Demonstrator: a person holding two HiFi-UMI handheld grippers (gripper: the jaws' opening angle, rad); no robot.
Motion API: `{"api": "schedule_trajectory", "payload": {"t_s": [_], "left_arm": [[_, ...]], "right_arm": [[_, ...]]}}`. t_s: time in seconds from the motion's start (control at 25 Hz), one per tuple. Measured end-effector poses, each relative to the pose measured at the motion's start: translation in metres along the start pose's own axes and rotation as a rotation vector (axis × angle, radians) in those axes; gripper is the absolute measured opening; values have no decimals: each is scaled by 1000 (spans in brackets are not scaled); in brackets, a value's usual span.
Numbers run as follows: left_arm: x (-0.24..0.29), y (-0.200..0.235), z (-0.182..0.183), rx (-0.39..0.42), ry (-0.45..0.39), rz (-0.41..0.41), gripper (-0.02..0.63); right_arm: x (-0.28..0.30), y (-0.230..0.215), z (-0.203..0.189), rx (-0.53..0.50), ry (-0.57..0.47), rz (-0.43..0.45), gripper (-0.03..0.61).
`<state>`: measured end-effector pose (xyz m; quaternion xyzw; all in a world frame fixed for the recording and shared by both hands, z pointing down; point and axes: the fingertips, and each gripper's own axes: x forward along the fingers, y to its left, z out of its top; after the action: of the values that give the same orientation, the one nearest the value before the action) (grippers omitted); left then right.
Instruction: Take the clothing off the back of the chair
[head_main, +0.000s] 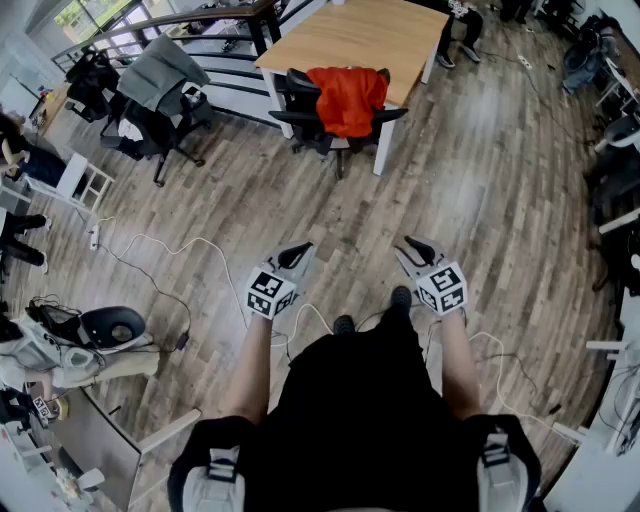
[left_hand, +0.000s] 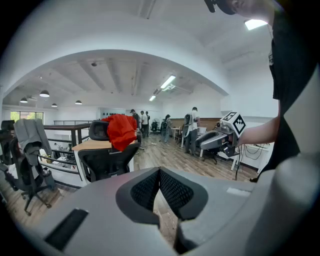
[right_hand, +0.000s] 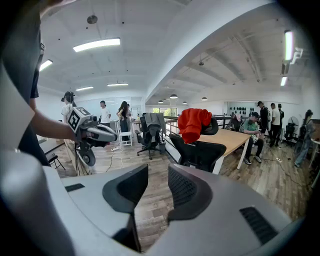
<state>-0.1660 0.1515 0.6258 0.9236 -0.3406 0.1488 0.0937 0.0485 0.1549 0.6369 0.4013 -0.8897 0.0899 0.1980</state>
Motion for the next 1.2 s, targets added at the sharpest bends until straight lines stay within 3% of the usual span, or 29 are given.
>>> {"api": "schedule_trajectory", "payload": {"t_s": [0.64, 0.88, 1.2], "left_arm": [[4, -18, 27, 6, -54, -57, 3], [16, -11, 34, 8, -54, -57, 3], [52, -1, 41, 17, -53, -12, 3]], "right_arm": [[-8, -4, 4, 28, 9, -53, 107], [-1, -8, 9, 26, -14, -10, 104], [10, -46, 18, 14, -36, 18, 26]]}}
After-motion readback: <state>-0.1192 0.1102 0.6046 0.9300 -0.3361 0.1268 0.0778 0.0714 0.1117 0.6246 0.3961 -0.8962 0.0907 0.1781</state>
